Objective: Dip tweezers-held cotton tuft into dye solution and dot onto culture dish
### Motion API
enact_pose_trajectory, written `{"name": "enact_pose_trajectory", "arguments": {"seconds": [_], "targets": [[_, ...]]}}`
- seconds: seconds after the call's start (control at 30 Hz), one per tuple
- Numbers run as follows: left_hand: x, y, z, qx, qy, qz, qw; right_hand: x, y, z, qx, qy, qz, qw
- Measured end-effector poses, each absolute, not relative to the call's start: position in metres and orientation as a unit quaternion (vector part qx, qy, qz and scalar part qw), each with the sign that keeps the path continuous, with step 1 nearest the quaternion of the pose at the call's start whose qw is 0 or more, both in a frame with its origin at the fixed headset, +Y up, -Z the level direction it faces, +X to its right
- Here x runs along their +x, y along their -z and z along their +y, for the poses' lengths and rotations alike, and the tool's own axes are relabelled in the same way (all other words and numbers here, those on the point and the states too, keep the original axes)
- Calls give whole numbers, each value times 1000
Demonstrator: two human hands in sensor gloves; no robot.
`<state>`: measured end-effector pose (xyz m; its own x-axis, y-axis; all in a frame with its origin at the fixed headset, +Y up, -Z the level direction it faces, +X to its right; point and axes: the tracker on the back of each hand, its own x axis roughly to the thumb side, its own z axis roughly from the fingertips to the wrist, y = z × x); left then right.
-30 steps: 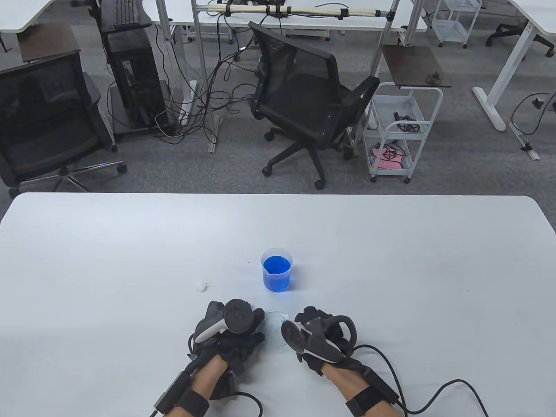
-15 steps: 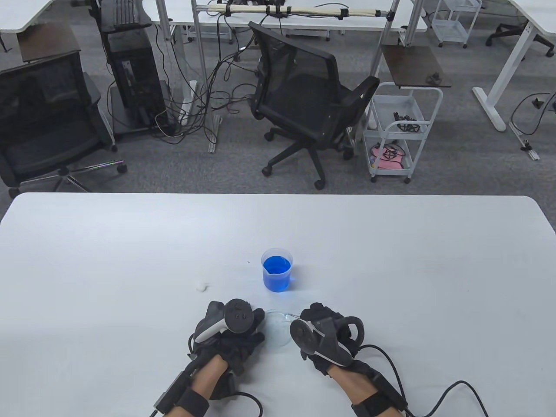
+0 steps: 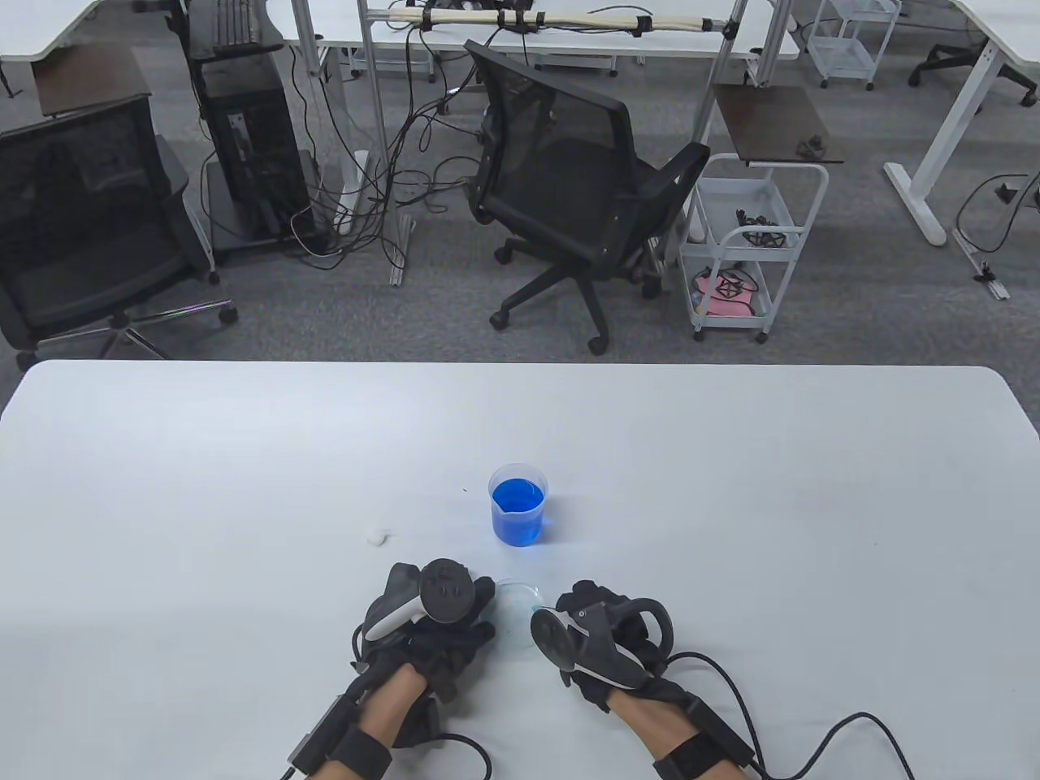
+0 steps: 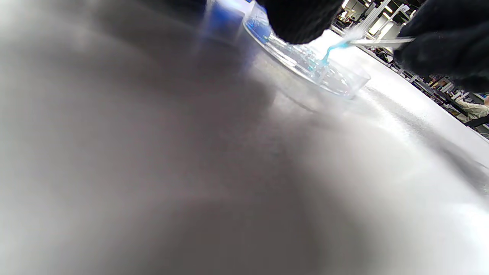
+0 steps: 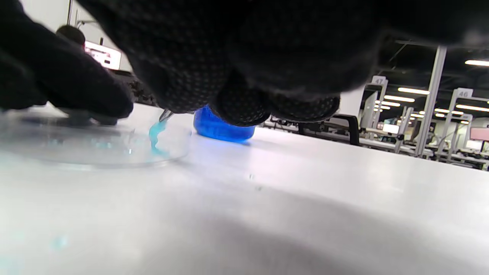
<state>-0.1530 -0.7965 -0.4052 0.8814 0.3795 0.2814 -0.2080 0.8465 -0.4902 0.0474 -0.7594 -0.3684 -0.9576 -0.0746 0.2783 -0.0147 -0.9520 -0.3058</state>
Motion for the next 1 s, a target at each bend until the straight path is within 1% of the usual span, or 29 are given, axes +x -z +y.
{"name": "enact_pose_trajectory", "arguments": {"seconds": [0.13, 0.23, 0.33, 0.47, 0.63, 0.73, 0.93, 1.0], "targets": [[-153, 405, -796, -229, -156, -187, 942, 55, 360, -741, -138, 974, 177, -15], [-153, 405, -797, -229, -156, -186, 943, 57, 355, -738, -141, 973, 183, -22], [-153, 405, -797, -229, -156, -186, 943, 52, 355, -748, -149, 975, 166, -8], [-154, 405, -797, -229, -157, -186, 942, 41, 360, -768, -162, 978, 132, 26], [-154, 405, -796, -230, -157, -186, 942, 39, 362, -774, -163, 978, 123, 34], [-154, 406, -796, -230, -157, -186, 942, 43, 360, -767, -161, 978, 130, 22], [-154, 406, -796, -230, -157, -186, 942, 53, 347, -738, -156, 972, 172, -23], [-154, 406, -796, -230, -157, -186, 942, 52, 344, -736, -159, 971, 176, -25]]}}
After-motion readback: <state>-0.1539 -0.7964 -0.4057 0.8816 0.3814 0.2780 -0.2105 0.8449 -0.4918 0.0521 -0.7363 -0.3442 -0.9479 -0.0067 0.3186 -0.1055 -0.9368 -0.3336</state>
